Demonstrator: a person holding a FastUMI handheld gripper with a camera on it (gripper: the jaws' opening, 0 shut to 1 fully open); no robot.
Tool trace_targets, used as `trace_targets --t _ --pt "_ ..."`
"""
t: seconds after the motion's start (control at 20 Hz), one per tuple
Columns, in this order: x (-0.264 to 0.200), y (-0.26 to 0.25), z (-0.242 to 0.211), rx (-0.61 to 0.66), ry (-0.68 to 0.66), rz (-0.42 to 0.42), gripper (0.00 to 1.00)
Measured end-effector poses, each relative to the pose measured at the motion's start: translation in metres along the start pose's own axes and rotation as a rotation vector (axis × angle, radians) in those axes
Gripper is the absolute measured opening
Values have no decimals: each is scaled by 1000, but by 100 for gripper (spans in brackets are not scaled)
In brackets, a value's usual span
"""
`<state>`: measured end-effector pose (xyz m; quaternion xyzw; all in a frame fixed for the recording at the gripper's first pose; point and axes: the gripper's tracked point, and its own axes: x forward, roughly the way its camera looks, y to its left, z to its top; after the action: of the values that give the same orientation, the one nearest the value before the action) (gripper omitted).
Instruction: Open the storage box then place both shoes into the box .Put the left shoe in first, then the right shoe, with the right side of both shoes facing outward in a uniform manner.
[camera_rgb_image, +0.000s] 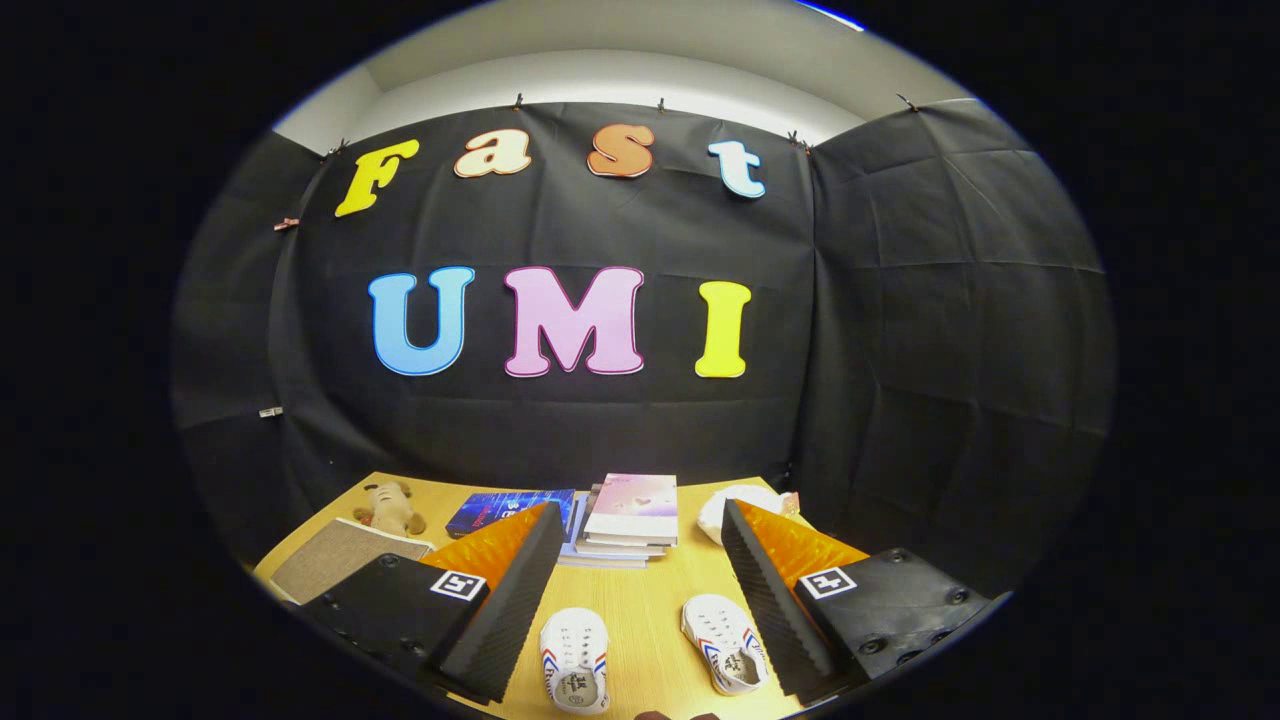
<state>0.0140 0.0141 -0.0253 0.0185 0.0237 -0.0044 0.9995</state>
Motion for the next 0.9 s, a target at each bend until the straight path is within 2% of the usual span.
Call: trace_targets --t 0.4,0.7,0.9 --pt "6 7 -18 46 39 -5 98" --pt "5 50 -68 164 225 142 99" --pt "-2 93 -99 238 375 305 98"
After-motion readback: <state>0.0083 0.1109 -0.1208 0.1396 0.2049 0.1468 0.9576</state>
